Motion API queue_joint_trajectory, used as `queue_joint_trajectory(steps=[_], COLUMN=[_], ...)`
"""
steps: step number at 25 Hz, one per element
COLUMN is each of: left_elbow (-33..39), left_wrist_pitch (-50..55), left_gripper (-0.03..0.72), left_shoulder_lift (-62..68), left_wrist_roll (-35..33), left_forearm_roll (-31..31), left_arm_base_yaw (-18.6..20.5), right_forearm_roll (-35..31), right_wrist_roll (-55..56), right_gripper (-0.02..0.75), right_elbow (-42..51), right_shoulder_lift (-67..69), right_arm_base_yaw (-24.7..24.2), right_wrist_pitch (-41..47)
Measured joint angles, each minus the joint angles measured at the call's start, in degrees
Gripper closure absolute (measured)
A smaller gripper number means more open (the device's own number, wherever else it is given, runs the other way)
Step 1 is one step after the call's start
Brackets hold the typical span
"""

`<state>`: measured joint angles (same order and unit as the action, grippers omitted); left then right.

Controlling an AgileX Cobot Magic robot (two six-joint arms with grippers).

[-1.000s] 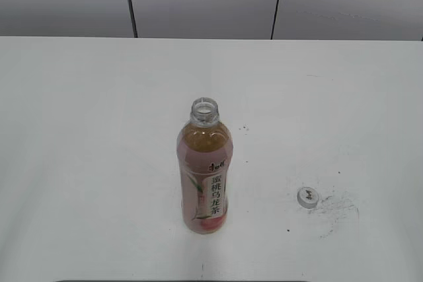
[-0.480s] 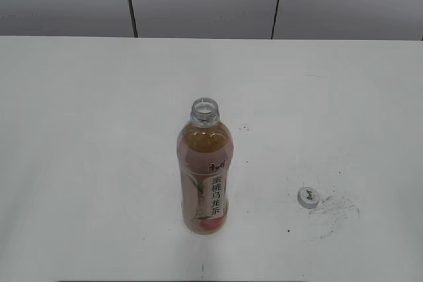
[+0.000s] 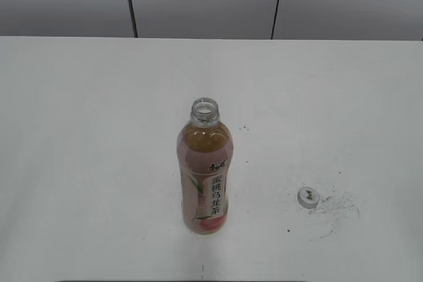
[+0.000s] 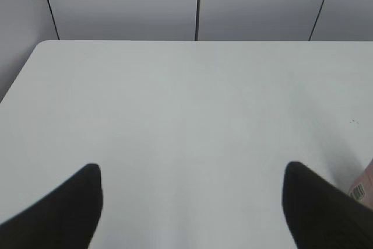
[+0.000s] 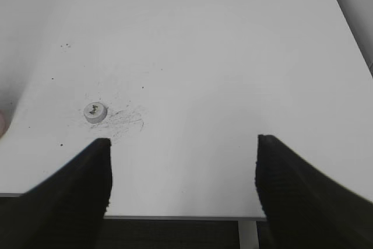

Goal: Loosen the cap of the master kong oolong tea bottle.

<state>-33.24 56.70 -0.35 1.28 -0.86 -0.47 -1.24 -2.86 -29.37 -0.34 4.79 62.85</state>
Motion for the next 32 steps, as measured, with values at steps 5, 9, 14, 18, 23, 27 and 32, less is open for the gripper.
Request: queue_joint_trajectory(steps=[5, 9, 14, 18, 23, 27, 32], left_elbow=[0.0, 0.0, 0.0, 0.0, 1.02, 1.09, 1.09], left_wrist_pitch=[0.0, 0.0, 0.49, 0.83, 1.54, 1.69, 1.69], left_gripper=[0.125, 0.125, 0.125, 0.125, 0.125, 0.125, 0.125], left_shoulder_lift=[0.0, 0.0, 0.0, 0.0, 0.0, 0.0, 0.0], left_wrist_roll=[0.0, 0.0, 0.0, 0.0, -0.02, -0.02, -0.02], left_forearm_roll=[0.0, 0.0, 0.0, 0.07, 0.86, 1.22, 1.27], left_arm_base_yaw=[0.0, 0.0, 0.0, 0.0, 0.0, 0.0, 0.0], right_forearm_roll=[0.0, 0.06, 0.55, 1.89, 2.13, 2.2, 2.24], right_wrist_roll=[0.08, 0.08, 0.09, 0.15, 0.16, 0.16, 0.21], right_gripper=[0.164, 0.164, 0.164, 0.164, 0.164, 0.164, 0.164], right_elbow=[0.0, 0.0, 0.0, 0.0, 0.0, 0.0, 0.0], right_shoulder_lift=[0.0, 0.0, 0.0, 0.0, 0.0, 0.0, 0.0], right_arm_base_yaw=[0.0, 0.0, 0.0, 0.0, 0.0, -0.53, -1.45], right_wrist_pitch=[0.0, 0.0, 0.0, 0.0, 0.0, 0.0, 0.0])
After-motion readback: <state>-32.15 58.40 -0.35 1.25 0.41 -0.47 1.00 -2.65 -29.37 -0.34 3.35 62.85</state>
